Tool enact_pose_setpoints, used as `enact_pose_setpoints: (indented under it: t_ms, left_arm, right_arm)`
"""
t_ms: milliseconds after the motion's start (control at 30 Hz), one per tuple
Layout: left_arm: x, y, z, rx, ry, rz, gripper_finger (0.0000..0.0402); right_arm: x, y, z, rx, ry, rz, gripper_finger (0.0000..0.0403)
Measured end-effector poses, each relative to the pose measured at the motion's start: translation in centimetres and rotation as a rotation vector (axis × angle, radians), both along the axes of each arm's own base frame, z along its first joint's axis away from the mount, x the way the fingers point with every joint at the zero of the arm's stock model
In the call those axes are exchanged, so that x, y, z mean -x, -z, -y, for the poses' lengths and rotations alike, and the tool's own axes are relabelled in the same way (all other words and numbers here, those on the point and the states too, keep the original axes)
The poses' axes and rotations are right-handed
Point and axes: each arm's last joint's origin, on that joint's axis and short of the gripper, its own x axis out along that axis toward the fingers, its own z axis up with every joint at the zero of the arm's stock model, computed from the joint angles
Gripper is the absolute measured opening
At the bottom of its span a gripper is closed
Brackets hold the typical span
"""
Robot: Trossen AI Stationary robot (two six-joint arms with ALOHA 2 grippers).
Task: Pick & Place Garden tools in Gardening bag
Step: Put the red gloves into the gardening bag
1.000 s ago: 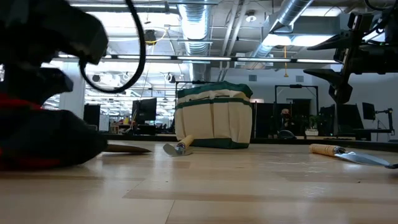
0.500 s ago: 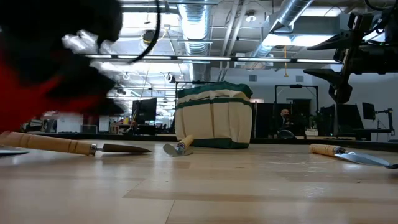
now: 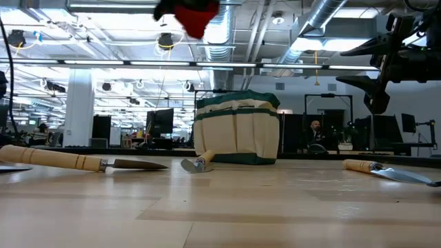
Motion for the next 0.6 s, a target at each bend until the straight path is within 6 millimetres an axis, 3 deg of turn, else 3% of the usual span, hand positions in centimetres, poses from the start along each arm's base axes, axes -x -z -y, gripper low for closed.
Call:
enact_pose_setpoints:
  t_ms: [133,300,467,600]
  left_arm:
    - [-3.0,-1.3,-3.3,-0.185,0.088,-0.102,0.0063]
    - [-7.8,1.7,-5.9,-0.238,0.238,-0.363,0.0063]
    - [-10.6,5.8,-5.9,-0.258,0.397,-0.592,0.0063]
    - [-12.3,7.7,-5.1,-0.37,0.449,-0.715,0.0063]
  right_arm:
    - [0.0,0.0,0.0,-0.029,-0.002,0.006,0.023]
    - [0.0,0.0,0.0,-0.029,-0.001,0.006,0.023]
    - [0.0,0.0,0.0,-0.029,-0.001,0.006,0.023]
    - [0.0,0.0,0.0,-0.032,-0.001,0.006,0.023]
